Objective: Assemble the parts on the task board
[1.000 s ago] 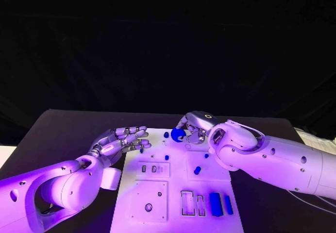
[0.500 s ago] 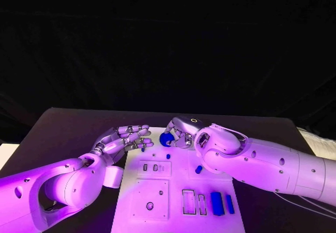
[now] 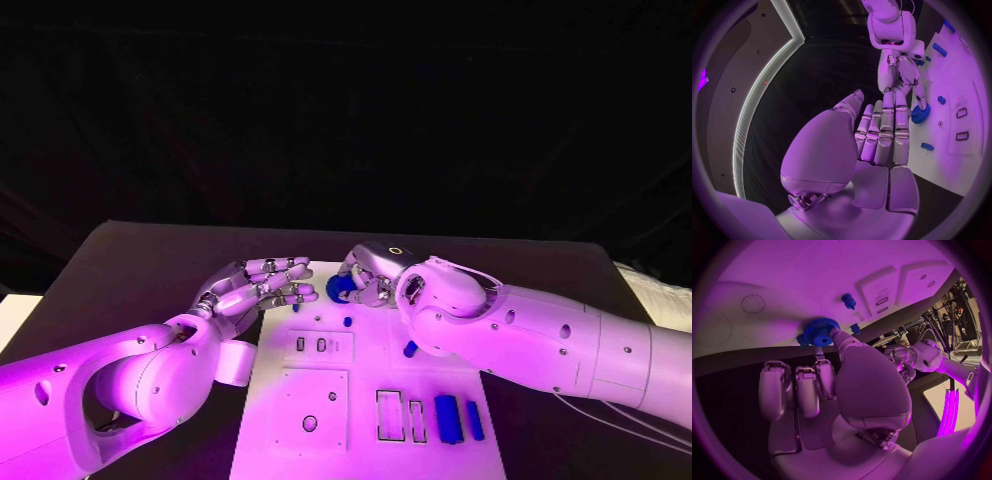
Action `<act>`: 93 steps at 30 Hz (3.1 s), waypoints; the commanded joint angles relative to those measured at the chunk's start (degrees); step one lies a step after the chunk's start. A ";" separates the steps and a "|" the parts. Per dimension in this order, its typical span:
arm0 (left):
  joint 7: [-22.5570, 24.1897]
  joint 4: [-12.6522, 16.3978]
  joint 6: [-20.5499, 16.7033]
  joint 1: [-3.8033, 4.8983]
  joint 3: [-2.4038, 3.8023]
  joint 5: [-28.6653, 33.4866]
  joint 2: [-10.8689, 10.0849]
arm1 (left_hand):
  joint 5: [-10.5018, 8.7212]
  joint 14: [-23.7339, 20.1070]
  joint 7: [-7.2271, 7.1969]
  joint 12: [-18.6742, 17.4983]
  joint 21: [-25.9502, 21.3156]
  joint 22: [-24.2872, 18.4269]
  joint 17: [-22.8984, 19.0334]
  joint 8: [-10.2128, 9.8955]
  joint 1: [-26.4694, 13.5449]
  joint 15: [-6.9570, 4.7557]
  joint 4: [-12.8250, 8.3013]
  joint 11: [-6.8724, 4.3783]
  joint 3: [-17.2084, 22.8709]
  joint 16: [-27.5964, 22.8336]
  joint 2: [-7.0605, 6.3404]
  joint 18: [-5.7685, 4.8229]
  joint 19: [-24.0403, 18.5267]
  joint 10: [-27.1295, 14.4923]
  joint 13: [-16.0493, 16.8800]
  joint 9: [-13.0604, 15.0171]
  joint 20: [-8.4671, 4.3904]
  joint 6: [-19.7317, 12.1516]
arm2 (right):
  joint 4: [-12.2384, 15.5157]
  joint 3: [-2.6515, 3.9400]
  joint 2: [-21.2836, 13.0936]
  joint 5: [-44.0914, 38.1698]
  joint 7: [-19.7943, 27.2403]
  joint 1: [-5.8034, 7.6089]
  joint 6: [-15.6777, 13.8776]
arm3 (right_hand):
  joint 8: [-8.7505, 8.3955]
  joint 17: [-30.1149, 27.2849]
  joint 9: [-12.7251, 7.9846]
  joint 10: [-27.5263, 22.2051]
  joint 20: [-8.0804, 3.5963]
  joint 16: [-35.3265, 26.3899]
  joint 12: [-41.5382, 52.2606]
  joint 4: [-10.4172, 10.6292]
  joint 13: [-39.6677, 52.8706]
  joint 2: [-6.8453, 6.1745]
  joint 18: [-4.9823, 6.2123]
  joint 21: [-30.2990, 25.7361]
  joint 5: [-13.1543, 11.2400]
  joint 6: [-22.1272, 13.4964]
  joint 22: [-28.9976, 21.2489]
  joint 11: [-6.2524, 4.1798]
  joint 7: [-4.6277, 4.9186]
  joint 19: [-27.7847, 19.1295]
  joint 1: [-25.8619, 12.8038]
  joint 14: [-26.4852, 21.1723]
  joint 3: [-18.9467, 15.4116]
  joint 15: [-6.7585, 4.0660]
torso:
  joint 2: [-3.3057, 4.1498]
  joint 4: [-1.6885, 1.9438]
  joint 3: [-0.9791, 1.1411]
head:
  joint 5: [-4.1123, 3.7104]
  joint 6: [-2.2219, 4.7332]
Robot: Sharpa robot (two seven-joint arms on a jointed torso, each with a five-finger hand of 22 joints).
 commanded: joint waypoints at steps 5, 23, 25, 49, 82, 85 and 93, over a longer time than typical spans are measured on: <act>0.10 0.09 1.02 0.09 0.04 0.08 0.03 | -0.21 0.29 0.08 -0.16 -0.20 -0.05 0.05 -0.16 -0.06 0.14 -0.41 0.04 -0.05 -0.32 0.20 -0.11 0.35 -0.34 0.03 -0.03 0.00 -0.45 | -0.75 -0.13 0.11 1.56 0.19 -0.17 1.24 | -0.89 9.40 -0.55 -1.20 1.81 -0.26 -2.81 4.65 0.79 -1.64 -0.92 -0.05 -0.43 -10.32 0.06 1.87 1.57 -0.07 -1.62 4.86 -7.80 1.71 | 0.00 0.01 0.02 | -0.04 0.04; -0.02 0.09 1.08 0.09 0.04 0.08 -0.17 | -0.22 0.31 0.08 -0.16 -0.21 -0.05 0.07 -0.16 -0.07 0.14 -0.44 0.04 -0.06 -0.34 0.21 -0.11 0.37 -0.36 0.03 -0.03 -0.01 -0.47 | 0.64 -0.14 -2.51 6.85 6.21 -0.43 -9.21 | -0.29 10.72 -0.20 -0.24 1.26 0.39 -0.66 4.89 2.44 2.87 -1.15 0.64 8.44 -2.33 1.32 0.98 0.56 0.45 -6.06 5.14 -13.70 0.94 | -0.06 -0.17 0.08 | -0.05 0.18; -0.02 -0.01 1.08 0.09 0.04 0.08 -0.26 | -0.22 0.31 0.08 -0.16 -0.21 -0.05 0.07 -0.16 -0.07 0.14 -0.44 0.04 -0.06 -0.34 0.21 -0.11 0.37 -0.36 0.03 -0.03 -0.01 -0.47 | 1.38 -0.02 -4.19 11.17 12.25 -0.48 -13.77 | -0.84 10.40 -0.42 -0.57 1.37 0.23 -1.23 4.04 2.07 2.99 -1.14 0.61 8.39 -3.76 1.23 1.27 0.94 0.39 -4.10 5.06 -13.66 1.15 | -0.05 -0.27 0.10 | -0.12 0.36; 0.14 -2.58 1.83 0.01 -0.03 0.09 1.24 | -0.22 0.31 0.06 -0.16 -0.26 -0.07 0.13 -0.17 -0.11 0.14 -0.53 0.04 -0.10 -0.42 0.20 -0.11 0.40 -0.43 0.03 -0.03 0.00 -0.54 | 3.19 0.93 -24.26 36.07 30.00 -2.46 -5.91 | -0.33 11.14 -0.15 -0.96 1.36 0.55 -1.95 -2.11 1.70 2.71 -1.24 0.90 7.71 -2.37 1.88 1.01 0.74 0.52 4.69 5.19 -13.14 1.02 | -1.22 -2.48 1.39 | -0.34 0.73; 0.00 -3.42 2.32 -0.28 -0.20 0.10 1.75 | -0.22 0.31 0.06 -0.16 -0.26 -0.07 0.13 -0.17 -0.11 0.14 -0.53 0.04 -0.10 -0.42 0.20 -0.11 0.40 -0.43 0.03 -0.03 0.00 -0.54 | -6.02 0.97 -19.80 36.93 30.60 -7.52 -3.81 | 0.07 11.47 -0.06 -0.71 1.14 0.69 -1.77 -4.47 1.88 4.88 -1.24 0.94 1.81 -0.06 1.92 0.73 0.48 0.52 6.24 5.25 -11.63 0.79 | -1.20 -2.37 1.68 | 0.50 0.12; -0.02 -3.42 2.34 -0.28 -0.20 0.10 1.74 | -0.22 0.31 0.06 -0.16 -0.26 -0.07 0.13 -0.17 -0.11 0.14 -0.53 0.04 -0.10 -0.42 0.20 -0.11 0.40 -0.43 0.03 -0.03 0.00 -0.54 | -6.18 0.99 -19.61 36.91 30.71 -7.57 -3.85 | 0.22 11.59 -0.03 -0.62 1.09 0.75 -1.60 -4.85 2.02 5.40 -1.25 0.98 1.06 0.73 2.01 0.62 0.34 0.56 6.47 5.28 -10.95 0.71 | -1.20 -2.32 1.66 | 0.50 0.11; -0.04 -3.41 2.33 -0.28 -0.20 0.10 1.69 | -0.22 0.31 0.06 -0.16 -0.26 -0.07 0.13 -0.17 -0.11 0.14 -0.53 0.04 -0.10 -0.42 0.20 -0.11 0.40 -0.43 0.03 -0.03 0.00 -0.54 | -6.30 1.01 -19.08 36.74 30.75 -7.64 -3.38 | 0.64 11.81 0.07 -0.50 0.81 0.85 -1.33 -5.63 2.25 6.04 -1.27 1.04 0.14 2.91 2.13 0.16 -0.23 0.62 6.66 5.33 -9.64 0.36 | -1.20 -2.50 1.71 | 0.75 0.09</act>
